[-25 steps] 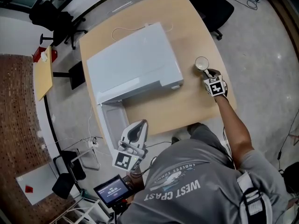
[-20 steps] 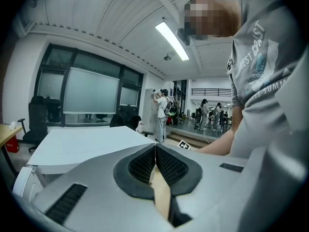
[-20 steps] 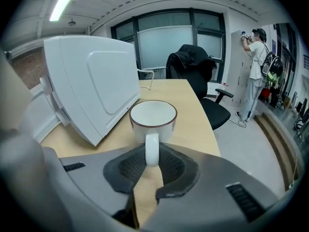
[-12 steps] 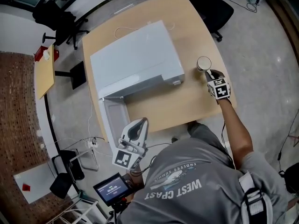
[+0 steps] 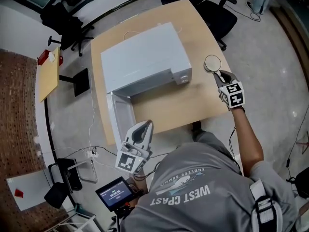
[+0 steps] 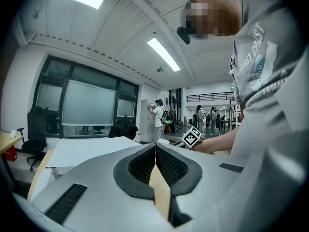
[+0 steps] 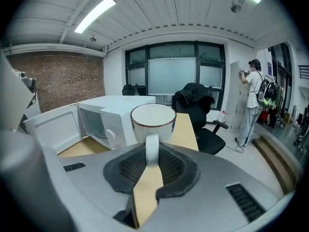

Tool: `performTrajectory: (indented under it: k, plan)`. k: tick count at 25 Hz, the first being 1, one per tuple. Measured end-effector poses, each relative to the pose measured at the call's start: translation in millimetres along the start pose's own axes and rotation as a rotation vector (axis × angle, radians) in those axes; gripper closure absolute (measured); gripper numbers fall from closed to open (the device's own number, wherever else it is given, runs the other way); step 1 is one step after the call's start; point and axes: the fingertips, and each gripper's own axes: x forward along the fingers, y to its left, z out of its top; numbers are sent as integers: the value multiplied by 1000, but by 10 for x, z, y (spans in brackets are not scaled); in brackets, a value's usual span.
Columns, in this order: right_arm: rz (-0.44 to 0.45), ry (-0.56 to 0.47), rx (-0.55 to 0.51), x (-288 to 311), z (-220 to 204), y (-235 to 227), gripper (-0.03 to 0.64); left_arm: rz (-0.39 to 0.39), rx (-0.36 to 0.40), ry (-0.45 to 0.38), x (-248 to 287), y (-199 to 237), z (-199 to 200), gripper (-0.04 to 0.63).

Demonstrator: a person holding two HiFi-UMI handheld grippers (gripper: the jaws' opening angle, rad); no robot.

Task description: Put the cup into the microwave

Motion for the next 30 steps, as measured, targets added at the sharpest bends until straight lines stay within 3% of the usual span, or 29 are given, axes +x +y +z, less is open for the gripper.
performTrajectory:
  k: [8,14,30]
  plan:
    - [19,-91,-72,-977,666,618,548,-7,14,-62,-730,-267,85,574]
    - [46,-112,-94,-1634,866,1452,548,-25,46,-106,-1515,-354,59,574]
    - [205,-135,-185,-2062,1113,3012,548,10,44,-160,-2533,-421,54,574]
